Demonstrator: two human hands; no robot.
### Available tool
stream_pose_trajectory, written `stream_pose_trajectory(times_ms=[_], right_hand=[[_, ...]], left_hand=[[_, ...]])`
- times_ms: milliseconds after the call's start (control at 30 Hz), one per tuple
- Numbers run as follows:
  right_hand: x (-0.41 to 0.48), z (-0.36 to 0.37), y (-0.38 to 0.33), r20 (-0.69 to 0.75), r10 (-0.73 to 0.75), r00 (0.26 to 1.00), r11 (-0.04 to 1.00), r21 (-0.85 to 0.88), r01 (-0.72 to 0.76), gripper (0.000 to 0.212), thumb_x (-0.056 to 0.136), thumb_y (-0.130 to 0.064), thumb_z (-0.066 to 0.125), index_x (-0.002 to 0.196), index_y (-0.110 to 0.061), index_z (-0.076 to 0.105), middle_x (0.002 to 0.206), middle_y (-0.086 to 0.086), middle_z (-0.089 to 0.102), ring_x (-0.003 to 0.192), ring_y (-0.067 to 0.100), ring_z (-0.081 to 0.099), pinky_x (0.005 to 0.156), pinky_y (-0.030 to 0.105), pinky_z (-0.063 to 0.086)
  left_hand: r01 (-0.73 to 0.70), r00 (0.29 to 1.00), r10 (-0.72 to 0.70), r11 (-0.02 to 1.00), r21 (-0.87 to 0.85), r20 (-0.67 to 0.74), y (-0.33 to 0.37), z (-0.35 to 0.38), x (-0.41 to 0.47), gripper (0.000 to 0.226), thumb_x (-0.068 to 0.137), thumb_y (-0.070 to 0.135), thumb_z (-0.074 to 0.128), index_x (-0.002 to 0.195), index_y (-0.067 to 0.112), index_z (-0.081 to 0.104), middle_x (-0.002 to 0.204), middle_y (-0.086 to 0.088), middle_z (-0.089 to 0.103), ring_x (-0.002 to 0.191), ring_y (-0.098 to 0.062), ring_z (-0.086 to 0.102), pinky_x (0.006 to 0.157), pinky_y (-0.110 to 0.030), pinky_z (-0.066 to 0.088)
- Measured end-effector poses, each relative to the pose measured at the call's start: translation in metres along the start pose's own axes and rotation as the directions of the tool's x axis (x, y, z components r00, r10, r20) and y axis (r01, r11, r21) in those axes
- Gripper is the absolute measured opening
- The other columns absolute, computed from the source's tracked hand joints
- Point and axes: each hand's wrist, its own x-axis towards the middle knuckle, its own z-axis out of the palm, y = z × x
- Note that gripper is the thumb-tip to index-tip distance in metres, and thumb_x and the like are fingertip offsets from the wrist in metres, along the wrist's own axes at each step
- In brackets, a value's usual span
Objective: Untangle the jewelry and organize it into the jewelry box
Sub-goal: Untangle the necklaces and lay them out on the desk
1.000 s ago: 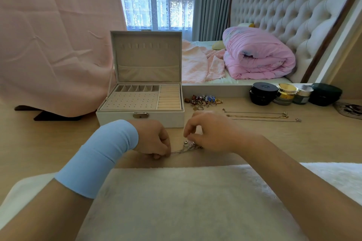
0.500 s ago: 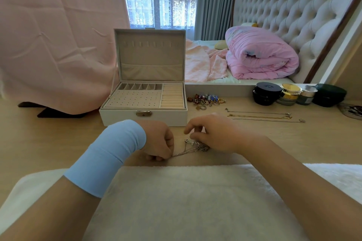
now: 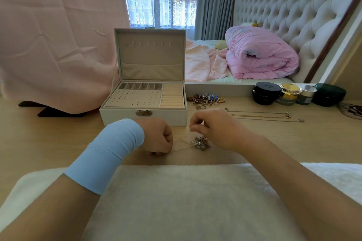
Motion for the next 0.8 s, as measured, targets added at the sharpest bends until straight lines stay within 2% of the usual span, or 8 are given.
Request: stream_pose_trajectory(times_ms=[100,167,267,400,567,667,733,800], right_hand=[[0.000,-0.005,0.002,-0.107,0.097,0.990,0.943,0.328,-0.056,0.014,0.095,-0.016,0.067,0.084,-0.024,0.068,0.075,-0.012,0.069,0.061,0.003,0.063,0.064,0.021,0.049],[0.000,-0.008,-0.001,-0.109,0.137,0.984,0.875,0.479,-0.069,0.012,0.095,-0.008,0.065,0.086,-0.017,0.069,0.080,-0.001,0.075,0.060,0.008,0.065,0.058,0.025,0.052],[0.001,-0.009,-0.005,-0.124,0.210,0.970,0.773,0.629,-0.086,0.011,0.093,-0.001,0.066,0.088,-0.010,0.070,0.083,0.010,0.075,0.060,0.013,0.065,0.053,0.030,0.053],[0.002,-0.010,-0.005,-0.110,0.326,0.939,0.602,0.790,-0.116,0.011,0.090,0.002,0.070,0.095,-0.007,0.071,0.089,0.019,0.074,0.068,0.019,0.070,0.064,0.033,0.058],[0.001,-0.010,-0.004,-0.044,0.369,0.928,0.433,0.892,-0.129,0.015,0.093,0.003,0.066,0.105,-0.006,0.067,0.087,0.011,0.072,0.079,0.025,0.074,0.078,0.038,0.060],[0.002,-0.010,-0.005,-0.002,0.410,0.912,0.373,0.913,-0.166,0.017,0.095,0.003,0.063,0.110,-0.004,0.064,0.093,0.015,0.069,0.081,0.026,0.075,0.082,0.041,0.061],[0.002,-0.011,-0.005,0.015,0.437,0.899,0.346,0.920,-0.184,0.016,0.096,0.004,0.060,0.108,-0.005,0.063,0.094,0.015,0.067,0.081,0.027,0.075,0.084,0.044,0.061],[0.002,-0.011,-0.005,0.038,0.458,0.888,0.285,0.940,-0.188,0.016,0.097,0.005,0.058,0.108,-0.006,0.062,0.093,0.014,0.065,0.083,0.029,0.076,0.086,0.047,0.061]], left_hand=[[-0.027,0.997,0.028,1.000,0.015,-0.068,-0.003,0.000,0.003,0.019,0.088,0.026,0.057,0.094,0.016,0.071,0.083,0.001,0.067,0.076,-0.017,0.057,0.085,-0.034,0.054],[-0.062,0.991,0.060,0.998,-0.015,-0.119,-0.004,0.001,0.005,0.016,0.089,0.027,0.056,0.090,0.020,0.070,0.087,0.000,0.068,0.078,-0.017,0.057,0.078,-0.032,0.053],[-0.131,0.973,0.107,0.986,-0.105,-0.205,-0.005,0.000,0.006,0.013,0.091,0.028,0.056,0.082,0.030,0.065,0.078,0.009,0.062,0.074,-0.010,0.055,0.069,-0.025,0.044],[-0.197,0.963,0.126,0.932,-0.304,-0.238,-0.008,0.000,0.008,0.021,0.090,0.016,0.052,0.086,0.028,0.069,0.064,0.008,0.058,0.061,-0.010,0.052,0.064,-0.023,0.042],[-0.245,0.957,0.153,0.883,-0.400,-0.248,-0.010,0.003,0.011,0.030,0.091,0.011,0.047,0.089,0.027,0.073,0.057,0.003,0.050,0.059,-0.015,0.045,0.060,-0.023,0.041],[-0.294,0.948,0.152,0.751,-0.592,-0.278,-0.009,0.004,0.013,0.038,0.090,0.001,0.042,0.099,0.020,0.074,0.053,-0.001,0.044,0.051,-0.015,0.040,0.050,-0.022,0.036],[-0.294,0.953,0.153,0.666,-0.686,-0.261,-0.011,0.003,0.015,0.040,0.089,-0.002,0.041,0.098,0.017,0.075,0.051,-0.001,0.045,0.048,-0.014,0.040,0.048,-0.022,0.035],[-0.283,0.959,0.165,0.654,-0.701,-0.232,-0.014,0.003,0.015,0.037,0.092,0.002,0.043,0.092,0.018,0.077,0.055,-0.001,0.050,0.051,-0.013,0.043,0.051,-0.023,0.037]])
